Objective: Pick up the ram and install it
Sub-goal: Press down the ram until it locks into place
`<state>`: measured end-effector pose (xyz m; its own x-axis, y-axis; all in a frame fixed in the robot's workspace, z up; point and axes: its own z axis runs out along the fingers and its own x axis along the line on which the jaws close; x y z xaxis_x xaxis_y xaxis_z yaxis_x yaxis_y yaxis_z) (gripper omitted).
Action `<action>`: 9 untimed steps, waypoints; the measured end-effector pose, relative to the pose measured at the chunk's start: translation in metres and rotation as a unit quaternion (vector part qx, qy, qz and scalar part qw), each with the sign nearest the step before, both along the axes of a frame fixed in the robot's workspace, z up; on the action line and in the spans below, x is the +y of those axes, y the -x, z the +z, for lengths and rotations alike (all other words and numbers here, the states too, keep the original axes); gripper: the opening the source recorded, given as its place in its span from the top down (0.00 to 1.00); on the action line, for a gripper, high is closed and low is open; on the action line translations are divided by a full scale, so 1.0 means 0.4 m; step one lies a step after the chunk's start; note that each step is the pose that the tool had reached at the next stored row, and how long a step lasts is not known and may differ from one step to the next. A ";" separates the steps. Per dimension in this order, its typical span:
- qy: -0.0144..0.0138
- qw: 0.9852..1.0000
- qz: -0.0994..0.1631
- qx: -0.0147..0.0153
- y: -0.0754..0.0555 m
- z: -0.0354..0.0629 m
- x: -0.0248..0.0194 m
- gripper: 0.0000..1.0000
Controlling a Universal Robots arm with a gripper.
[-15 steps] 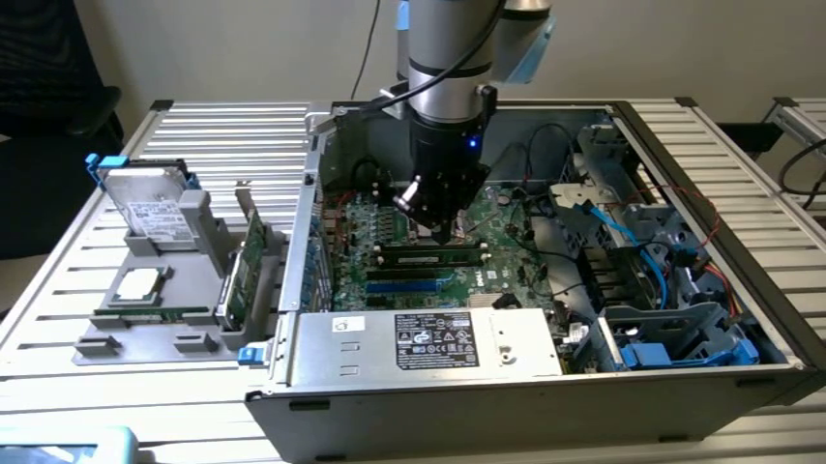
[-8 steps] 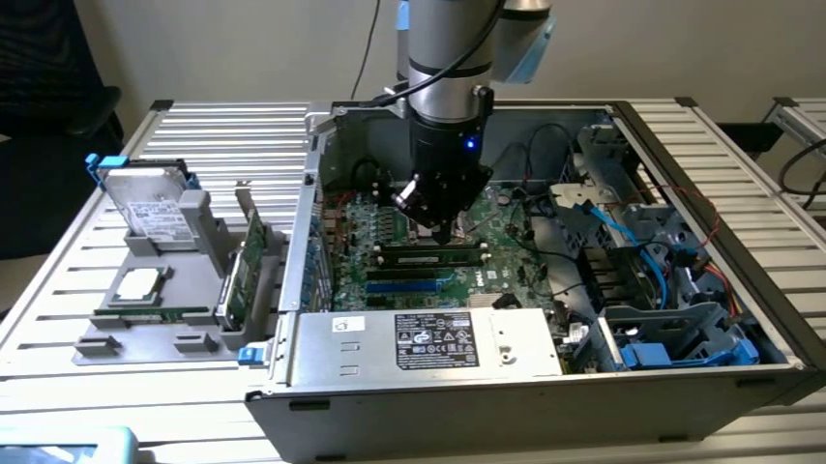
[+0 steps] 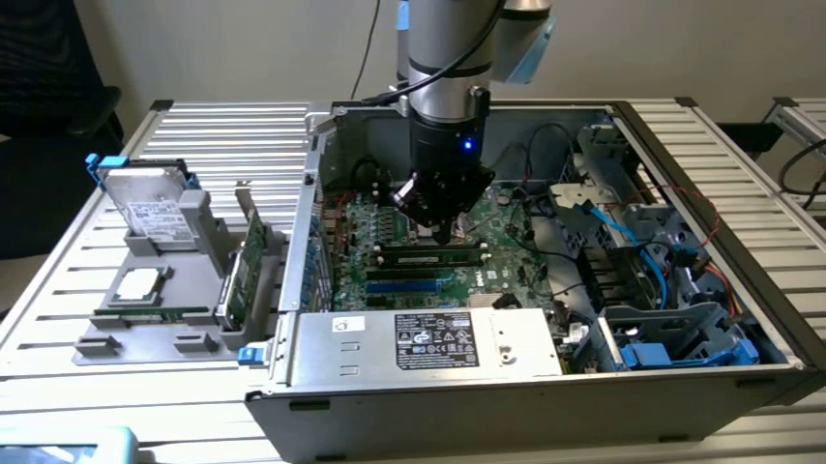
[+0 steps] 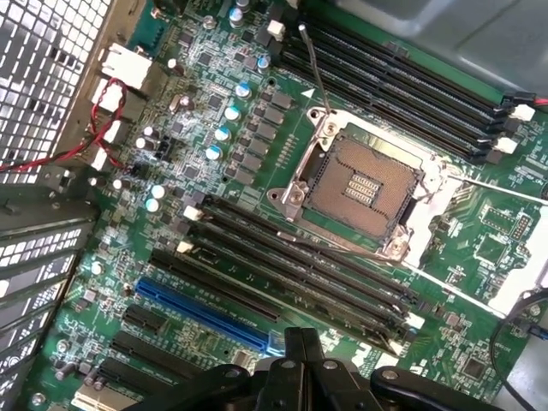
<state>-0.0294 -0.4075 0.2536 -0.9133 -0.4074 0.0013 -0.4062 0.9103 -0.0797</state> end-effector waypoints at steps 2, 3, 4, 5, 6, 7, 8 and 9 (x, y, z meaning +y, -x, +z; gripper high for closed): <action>0.000 1.000 -0.012 -0.001 0.000 0.000 0.000 0.89; 0.000 1.000 -0.017 -0.001 0.000 0.000 0.000 0.89; 0.000 1.000 -0.023 -0.002 0.000 0.000 0.000 0.89; 0.000 1.000 -0.029 -0.002 0.000 0.000 0.000 0.89; 0.000 0.999 -0.034 -0.003 0.000 0.000 0.000 0.89; 0.000 0.999 -0.040 -0.003 0.000 0.000 0.000 0.89; 0.000 0.999 -0.046 -0.003 0.000 0.000 0.000 0.89; 0.000 0.999 -0.052 -0.004 0.000 0.000 0.000 0.89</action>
